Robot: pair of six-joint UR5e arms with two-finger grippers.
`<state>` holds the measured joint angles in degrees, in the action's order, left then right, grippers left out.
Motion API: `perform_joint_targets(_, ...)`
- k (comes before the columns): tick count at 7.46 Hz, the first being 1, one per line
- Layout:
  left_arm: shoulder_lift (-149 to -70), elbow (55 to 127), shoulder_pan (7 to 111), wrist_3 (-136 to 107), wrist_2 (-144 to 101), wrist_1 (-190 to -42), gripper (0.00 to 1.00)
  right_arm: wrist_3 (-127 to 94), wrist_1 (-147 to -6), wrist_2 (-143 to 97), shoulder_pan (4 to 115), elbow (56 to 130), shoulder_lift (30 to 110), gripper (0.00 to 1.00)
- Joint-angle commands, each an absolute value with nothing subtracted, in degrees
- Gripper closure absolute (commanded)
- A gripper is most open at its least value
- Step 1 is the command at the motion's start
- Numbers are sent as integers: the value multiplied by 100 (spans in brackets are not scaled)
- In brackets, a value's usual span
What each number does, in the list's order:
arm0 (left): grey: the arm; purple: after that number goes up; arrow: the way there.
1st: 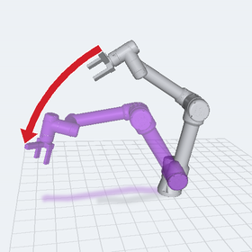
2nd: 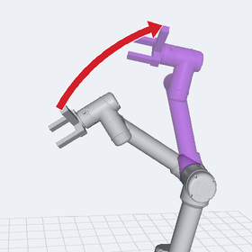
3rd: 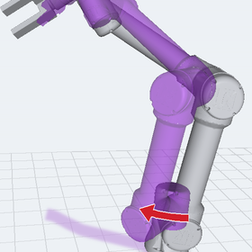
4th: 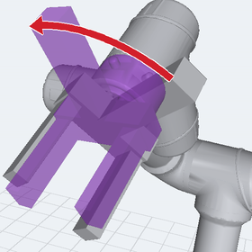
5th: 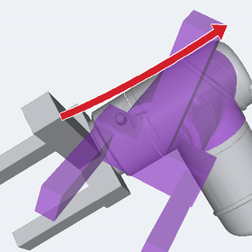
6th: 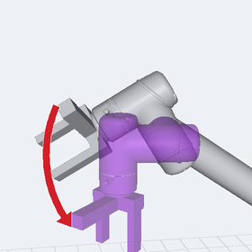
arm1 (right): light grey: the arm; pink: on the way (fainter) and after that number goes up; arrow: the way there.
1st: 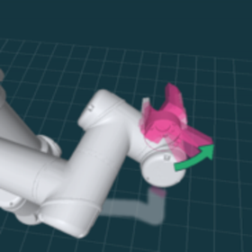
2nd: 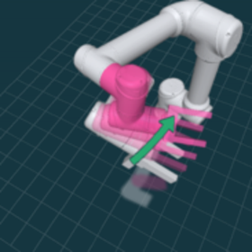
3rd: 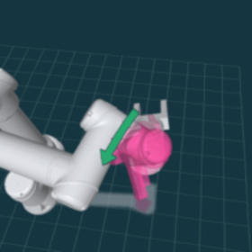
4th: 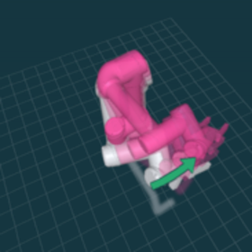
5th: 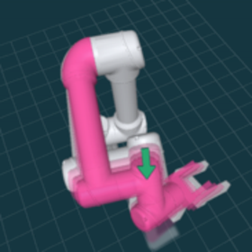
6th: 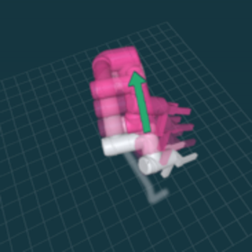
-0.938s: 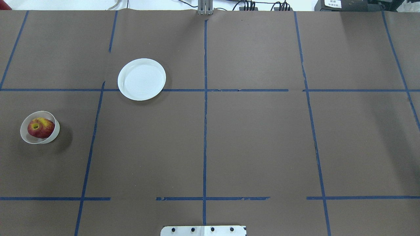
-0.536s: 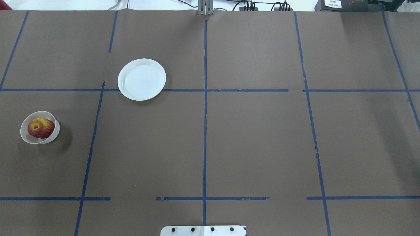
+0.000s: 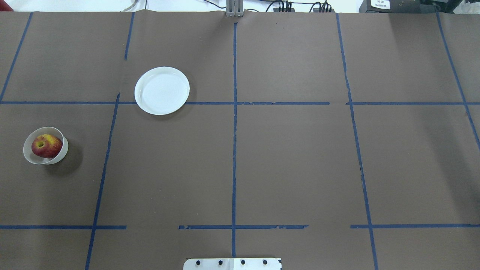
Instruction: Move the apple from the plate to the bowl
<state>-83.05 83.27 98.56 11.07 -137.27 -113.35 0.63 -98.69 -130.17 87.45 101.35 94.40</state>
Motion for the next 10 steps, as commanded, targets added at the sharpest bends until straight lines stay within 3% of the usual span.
perform_joint_targets(1,-8235,8261,9853,1134,-13737,-11804,0,70,-9870,-13017,8745,10134,9439,0)
perform_joint_targets(3,-8532,8279,9809,1082,-13807,-11429,0,62,-9870,-13017,8745,10143,9439,0)
perform_joint_targets(6,-9306,8488,9782,1081,-13851,-9102,0,70,-9870,-13017,8745,10134,9439,0)
perform_joint_targets(10,-9254,8490,9773,1081,-13868,-9062,0,62,-9870,-13017,8745,10134,9439,0)
